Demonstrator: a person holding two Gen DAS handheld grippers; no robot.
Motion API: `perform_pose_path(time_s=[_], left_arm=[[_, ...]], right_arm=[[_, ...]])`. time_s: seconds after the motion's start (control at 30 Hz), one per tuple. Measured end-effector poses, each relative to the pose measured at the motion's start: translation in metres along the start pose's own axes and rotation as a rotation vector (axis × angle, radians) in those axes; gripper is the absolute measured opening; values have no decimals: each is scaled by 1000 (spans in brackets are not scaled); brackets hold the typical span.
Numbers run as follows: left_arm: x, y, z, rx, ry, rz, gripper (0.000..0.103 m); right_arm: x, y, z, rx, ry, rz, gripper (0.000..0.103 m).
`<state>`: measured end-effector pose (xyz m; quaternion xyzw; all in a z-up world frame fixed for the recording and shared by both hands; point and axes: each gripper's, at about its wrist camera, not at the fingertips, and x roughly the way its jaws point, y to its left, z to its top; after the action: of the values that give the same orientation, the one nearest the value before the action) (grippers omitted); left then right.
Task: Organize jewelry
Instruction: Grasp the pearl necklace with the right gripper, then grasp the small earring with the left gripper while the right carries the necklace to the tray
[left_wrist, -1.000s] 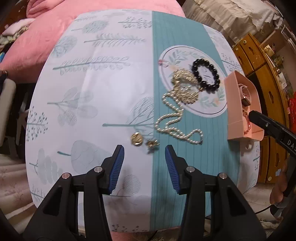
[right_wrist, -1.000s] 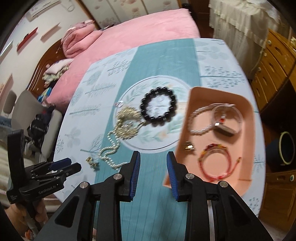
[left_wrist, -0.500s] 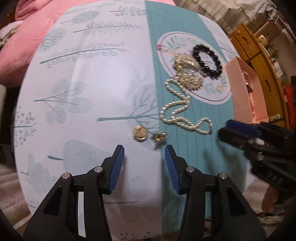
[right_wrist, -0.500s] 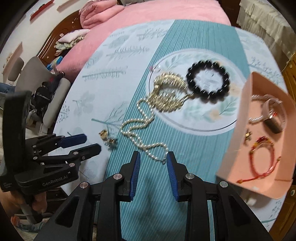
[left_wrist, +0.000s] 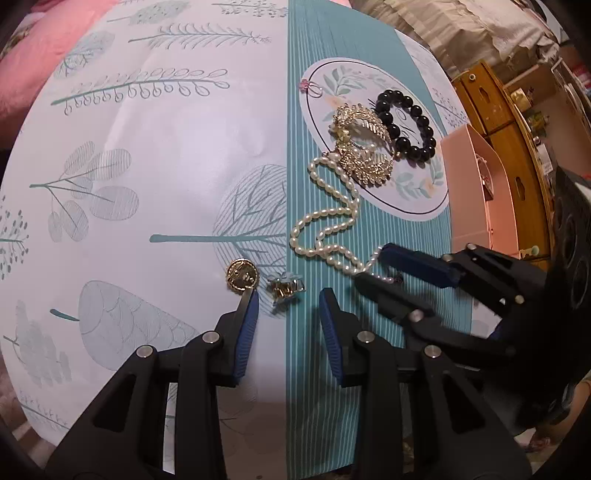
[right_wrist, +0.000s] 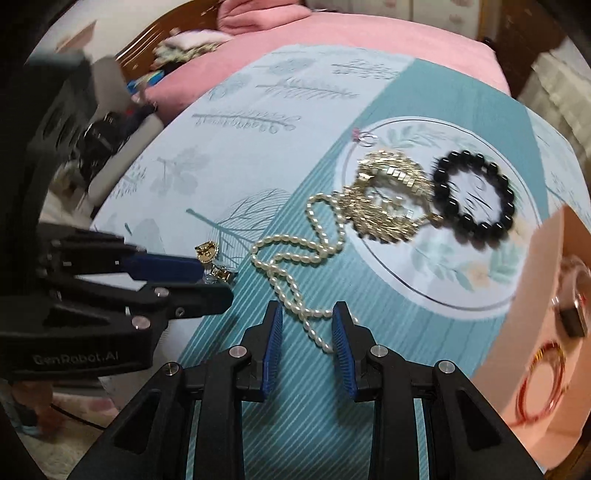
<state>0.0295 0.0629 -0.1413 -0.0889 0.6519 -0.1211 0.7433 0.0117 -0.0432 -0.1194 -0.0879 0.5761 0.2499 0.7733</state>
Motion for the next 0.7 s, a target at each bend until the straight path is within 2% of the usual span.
perform_pose_path(time_s=[0.3,0.4,0.53,0.6,0.7], left_arm=[[4,-4,6,-4,-24,14,29],[5,-4,6,6,-37,21,28],[6,-6,6,4,-48,36,22],[7,-7,6,13,-56,46,17],[7,-8,4,19,-67,48,17]], right_arm=[[13,22,16,-145,-25,-14,28],[15,25,17,-172,-43,-24,20],[12,14,15,-118,-46,0,6],[10,7,13,-74,-45,11,5],[6,-6,8,-10,-42,26,5]])
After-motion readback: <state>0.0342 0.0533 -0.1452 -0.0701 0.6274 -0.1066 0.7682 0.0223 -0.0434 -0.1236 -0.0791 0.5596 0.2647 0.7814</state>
